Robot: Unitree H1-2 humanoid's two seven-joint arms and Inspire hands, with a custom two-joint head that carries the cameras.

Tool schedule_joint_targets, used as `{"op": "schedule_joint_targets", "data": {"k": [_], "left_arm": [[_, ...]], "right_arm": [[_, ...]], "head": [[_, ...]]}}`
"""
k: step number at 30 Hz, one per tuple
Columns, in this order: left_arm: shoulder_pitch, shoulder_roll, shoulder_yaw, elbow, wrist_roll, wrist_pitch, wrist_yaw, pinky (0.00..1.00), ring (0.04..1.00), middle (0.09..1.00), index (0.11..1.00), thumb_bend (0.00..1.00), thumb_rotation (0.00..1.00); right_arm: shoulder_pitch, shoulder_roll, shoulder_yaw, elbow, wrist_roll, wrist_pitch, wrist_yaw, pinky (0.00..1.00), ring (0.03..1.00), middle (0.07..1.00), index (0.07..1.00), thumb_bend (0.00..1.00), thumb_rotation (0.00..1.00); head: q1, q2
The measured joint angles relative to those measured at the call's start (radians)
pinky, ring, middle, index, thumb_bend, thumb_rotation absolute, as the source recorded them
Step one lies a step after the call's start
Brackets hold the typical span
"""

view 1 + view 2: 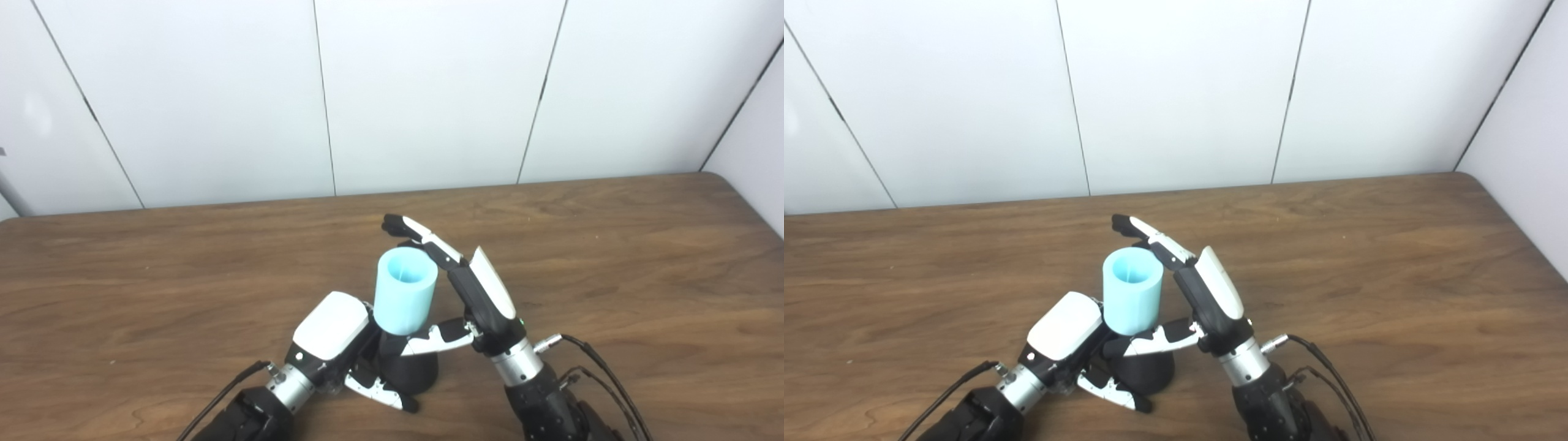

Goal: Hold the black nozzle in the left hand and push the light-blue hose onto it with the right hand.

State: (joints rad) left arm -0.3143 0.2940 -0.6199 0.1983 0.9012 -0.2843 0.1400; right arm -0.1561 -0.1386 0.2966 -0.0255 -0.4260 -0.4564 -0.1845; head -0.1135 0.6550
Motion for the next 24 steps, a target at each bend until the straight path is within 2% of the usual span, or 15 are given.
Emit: {"op": "schedule_joint_targets", "data": {"k": [5, 9, 11, 19, 24], "left_arm": [[0.0, 0.0, -0.001, 0.0, 0.0, 0.0, 0.0, 0.1, 0.149, 0.232, 0.479, 0.52, 0.04], [-0.001, 0.0, -0.002, 0.0, 0.0, 0.001, 0.0, 0.1, 0.15, 0.233, 0.481, 0.52, 0.04], [-0.001, 0.0, -0.002, 0.0, 0.0, 0.0, 0.0, 0.1, 0.15, 0.233, 0.48, 0.52, 0.04], [-0.001, 0.0, -0.002, 0.0, 0.001, 0.002, 0.0, 0.1, 0.153, 0.236, 0.48, 0.52, 0.04], [-0.001, 0.0, -0.002, 0.0, 0.001, 0.006, 0.0, 0.1, 0.153, 0.235, 0.481, 0.52, 0.04]], "right_arm": [[0.009, 0.007, 0.003, 0.002, 0.021, 0.0, -0.019, 0.72, 0.844, 0.894, 0.914, 1.0, 0.46], [0.019, 0.008, 0.006, 0.007, 0.036, 0.004, -0.008, 0.79, 0.899, 0.945, 0.962, 1.0, 0.48], [0.025, 0.012, 0.003, 0.006, 0.048, 0.005, -0.003, 0.81, 0.907, 0.948, 0.962, 1.0, 0.49], [0.027, 0.028, -0.008, -0.008, 0.071, 0.006, -0.017, 0.76, 0.879, 0.917, 0.906, 1.0, 0.45], [0.027, 0.027, -0.006, -0.008, 0.076, 0.007, -0.029, 0.74, 0.865, 0.907, 0.903, 0.99, 0.47]], "head": [[0.0, 0.0], [0.002, 0.0], [-0.002, 0.0], [-0.002, 0.0], [0.0, -0.002]]}}
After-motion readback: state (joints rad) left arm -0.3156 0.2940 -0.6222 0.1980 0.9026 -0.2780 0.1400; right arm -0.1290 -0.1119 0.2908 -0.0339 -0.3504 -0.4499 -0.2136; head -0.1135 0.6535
